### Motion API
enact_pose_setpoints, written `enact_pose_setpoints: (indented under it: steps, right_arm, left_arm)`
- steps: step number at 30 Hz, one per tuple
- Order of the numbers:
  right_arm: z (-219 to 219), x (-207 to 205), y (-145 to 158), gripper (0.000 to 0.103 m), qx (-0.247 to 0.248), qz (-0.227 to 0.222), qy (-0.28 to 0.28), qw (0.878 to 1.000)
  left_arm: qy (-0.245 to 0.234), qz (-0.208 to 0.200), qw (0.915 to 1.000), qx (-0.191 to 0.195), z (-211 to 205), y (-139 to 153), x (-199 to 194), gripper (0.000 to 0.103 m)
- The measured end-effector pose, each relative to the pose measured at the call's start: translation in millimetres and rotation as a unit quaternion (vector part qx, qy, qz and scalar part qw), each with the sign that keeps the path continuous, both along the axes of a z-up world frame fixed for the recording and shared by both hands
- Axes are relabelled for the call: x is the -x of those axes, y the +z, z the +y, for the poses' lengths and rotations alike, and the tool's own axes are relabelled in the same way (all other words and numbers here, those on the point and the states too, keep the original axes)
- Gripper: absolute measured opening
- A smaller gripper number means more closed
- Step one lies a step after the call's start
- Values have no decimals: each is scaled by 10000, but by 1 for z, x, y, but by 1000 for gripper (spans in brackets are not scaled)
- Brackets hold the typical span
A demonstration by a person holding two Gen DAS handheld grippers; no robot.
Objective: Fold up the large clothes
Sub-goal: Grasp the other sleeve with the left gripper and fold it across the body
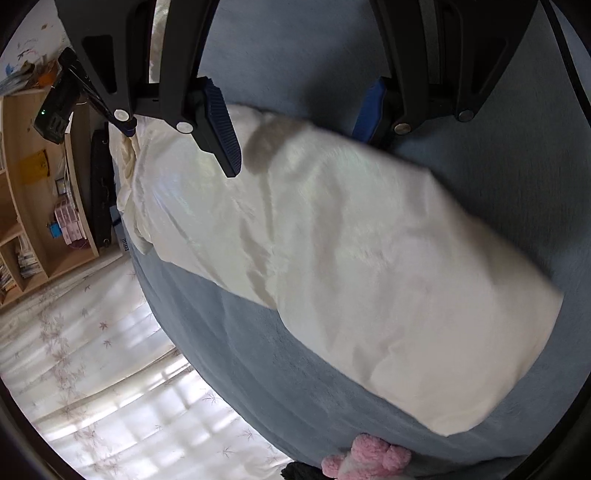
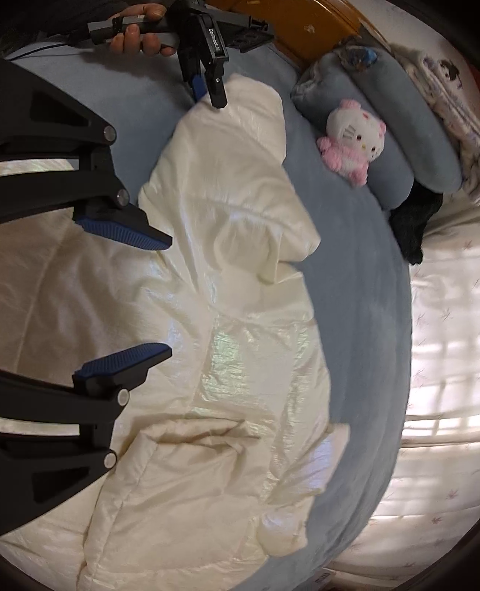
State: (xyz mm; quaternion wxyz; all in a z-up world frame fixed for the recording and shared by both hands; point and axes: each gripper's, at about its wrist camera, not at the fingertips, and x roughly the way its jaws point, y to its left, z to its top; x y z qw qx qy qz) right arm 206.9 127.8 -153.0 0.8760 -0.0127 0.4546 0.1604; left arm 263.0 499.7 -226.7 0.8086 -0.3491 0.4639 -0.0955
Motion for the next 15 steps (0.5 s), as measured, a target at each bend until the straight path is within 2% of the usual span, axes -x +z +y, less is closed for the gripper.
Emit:
enact_pose_setpoints:
  steps: [3, 5, 7, 9, 11, 15]
  right_arm:
    - [1, -3, -8, 52, 20, 94, -95, 9999]
    - [0, -3, -11, 52, 57, 112, -155, 9998]
    - [-2, -1, -12, 52, 72, 103, -190, 9997]
    - [-4, 1, -10, 52, 79, 109, -216, 9997]
    - [-6, 2, -8, 52, 83, 108, -230, 9996]
    - [-15, 12, 6, 52, 16, 33, -246, 9997]
  left_arm:
    - [238, -104, 9997, -49, 3, 0, -9, 57]
    - [383, -167, 9987, -295, 0, 4, -10, 42]
    - [391, -234, 9969, -646, -6, 11, -10, 20]
    - [348, -372, 9939, -979, -18, 23, -7, 10]
    - [310, -507, 9880, -1425, -32, 42, -2, 8]
    - [220, -803, 9789, -1869, -65, 84, 10, 7]
